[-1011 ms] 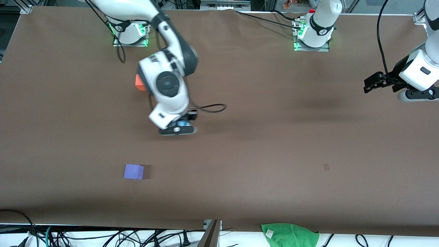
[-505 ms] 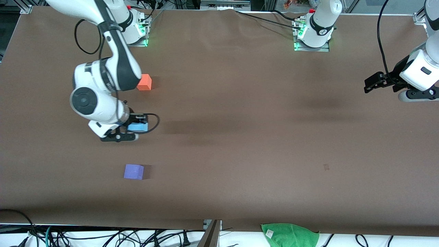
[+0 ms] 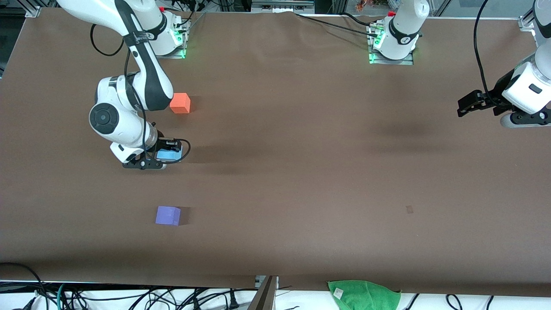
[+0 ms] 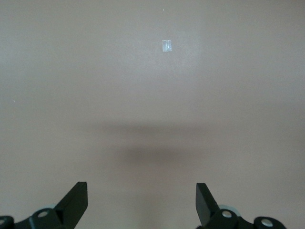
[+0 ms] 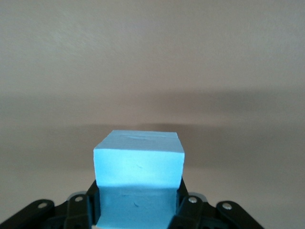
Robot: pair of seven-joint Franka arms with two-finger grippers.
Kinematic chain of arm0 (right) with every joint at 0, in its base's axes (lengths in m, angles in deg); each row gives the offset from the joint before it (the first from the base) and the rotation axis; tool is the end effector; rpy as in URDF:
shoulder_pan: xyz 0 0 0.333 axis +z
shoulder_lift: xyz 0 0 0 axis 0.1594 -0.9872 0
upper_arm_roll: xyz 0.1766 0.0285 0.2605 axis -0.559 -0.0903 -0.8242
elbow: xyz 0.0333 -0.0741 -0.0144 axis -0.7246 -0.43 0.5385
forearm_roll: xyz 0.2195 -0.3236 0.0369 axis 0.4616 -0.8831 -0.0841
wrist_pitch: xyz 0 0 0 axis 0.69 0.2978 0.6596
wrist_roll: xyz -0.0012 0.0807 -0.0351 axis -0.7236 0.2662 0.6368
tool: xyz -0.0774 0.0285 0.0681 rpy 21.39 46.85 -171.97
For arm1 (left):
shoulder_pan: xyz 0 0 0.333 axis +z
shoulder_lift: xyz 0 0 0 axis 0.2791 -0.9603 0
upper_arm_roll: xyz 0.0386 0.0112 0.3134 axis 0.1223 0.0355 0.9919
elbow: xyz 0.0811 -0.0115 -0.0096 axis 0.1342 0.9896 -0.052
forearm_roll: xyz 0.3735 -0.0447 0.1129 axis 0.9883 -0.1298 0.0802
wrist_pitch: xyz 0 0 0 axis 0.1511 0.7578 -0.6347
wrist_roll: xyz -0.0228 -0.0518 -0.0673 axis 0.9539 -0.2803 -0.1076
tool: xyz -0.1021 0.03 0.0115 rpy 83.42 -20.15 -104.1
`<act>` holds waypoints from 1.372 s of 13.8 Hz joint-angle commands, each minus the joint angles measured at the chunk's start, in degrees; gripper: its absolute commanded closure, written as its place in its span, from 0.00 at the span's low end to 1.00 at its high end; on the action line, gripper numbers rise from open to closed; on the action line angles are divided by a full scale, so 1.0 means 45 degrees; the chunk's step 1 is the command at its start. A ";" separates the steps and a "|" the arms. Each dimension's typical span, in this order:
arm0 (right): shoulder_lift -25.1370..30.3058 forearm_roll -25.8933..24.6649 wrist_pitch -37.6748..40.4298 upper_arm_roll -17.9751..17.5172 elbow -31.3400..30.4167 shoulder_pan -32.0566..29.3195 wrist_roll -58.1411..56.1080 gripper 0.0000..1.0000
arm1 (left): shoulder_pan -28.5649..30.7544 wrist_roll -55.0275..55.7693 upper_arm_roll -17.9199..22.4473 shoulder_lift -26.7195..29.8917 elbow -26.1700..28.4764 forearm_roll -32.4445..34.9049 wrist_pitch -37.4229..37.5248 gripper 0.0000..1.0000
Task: Place blue block between orange and purple blocks
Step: 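Carry the cube with the right gripper toward the orange cube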
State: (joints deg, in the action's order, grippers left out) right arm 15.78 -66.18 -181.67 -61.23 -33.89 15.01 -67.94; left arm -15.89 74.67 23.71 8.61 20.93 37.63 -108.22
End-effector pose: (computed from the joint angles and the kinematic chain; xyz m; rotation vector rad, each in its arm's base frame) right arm 0.5637 0.1401 0.2725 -3.1163 0.0386 0.1647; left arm 0.5472 0.0011 0.5636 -3.1166 -0.1054 0.1102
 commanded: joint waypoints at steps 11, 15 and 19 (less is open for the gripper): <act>-0.0100 0.0120 -0.4255 -0.0089 -0.2825 0.0212 -0.0721 0.61 | 0.0085 -0.0279 -0.0029 -0.0150 -0.0383 0.0094 0.0262 0.00; -0.0412 0.0081 -0.4703 -0.0089 -0.2805 0.0212 -0.1578 0.61 | 0.0085 -0.0260 -0.0029 -0.0150 -0.0383 0.0094 0.0262 0.00; -0.0589 0.0081 -0.4881 -0.0089 -0.2786 0.0212 -0.1640 0.51 | 0.0085 -0.0260 -0.0029 -0.0150 -0.0383 0.0094 0.0262 0.00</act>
State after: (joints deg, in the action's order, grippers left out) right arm 14.00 -66.21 -201.31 -61.65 -45.69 15.82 -73.94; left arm -15.82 74.67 23.71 8.61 20.83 37.63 -108.22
